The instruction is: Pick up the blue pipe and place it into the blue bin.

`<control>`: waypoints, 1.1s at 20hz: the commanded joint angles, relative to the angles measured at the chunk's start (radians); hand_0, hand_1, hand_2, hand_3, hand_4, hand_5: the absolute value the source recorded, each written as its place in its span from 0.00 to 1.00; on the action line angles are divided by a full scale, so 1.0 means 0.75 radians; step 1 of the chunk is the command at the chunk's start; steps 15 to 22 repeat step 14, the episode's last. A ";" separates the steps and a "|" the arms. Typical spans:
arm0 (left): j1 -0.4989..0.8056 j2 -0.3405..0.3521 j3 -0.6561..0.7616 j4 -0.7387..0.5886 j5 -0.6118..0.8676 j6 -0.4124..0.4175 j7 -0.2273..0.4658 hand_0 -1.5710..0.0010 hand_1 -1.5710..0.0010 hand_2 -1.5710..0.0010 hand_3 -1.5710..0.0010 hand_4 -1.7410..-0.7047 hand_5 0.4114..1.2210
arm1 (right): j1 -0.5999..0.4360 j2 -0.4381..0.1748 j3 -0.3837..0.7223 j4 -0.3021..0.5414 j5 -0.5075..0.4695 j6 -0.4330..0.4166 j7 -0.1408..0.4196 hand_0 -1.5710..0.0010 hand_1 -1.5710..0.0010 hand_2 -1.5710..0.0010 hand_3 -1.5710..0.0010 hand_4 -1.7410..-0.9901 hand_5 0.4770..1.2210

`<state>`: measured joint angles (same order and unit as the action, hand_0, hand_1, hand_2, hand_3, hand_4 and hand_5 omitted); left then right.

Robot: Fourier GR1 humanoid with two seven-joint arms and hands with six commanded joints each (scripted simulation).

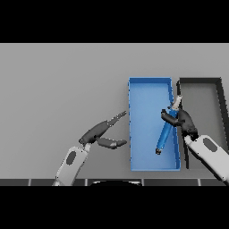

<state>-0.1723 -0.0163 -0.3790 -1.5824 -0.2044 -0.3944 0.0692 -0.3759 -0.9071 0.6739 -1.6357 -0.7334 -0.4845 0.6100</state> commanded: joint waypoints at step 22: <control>-0.016 0.031 0.028 -0.015 0.034 -0.028 0.010 1.00 1.00 1.00 1.00 0.78 0.10 | -0.127 -0.123 0.231 0.000 -0.065 0.085 -0.029 0.99 0.99 0.99 1.00 0.87 0.32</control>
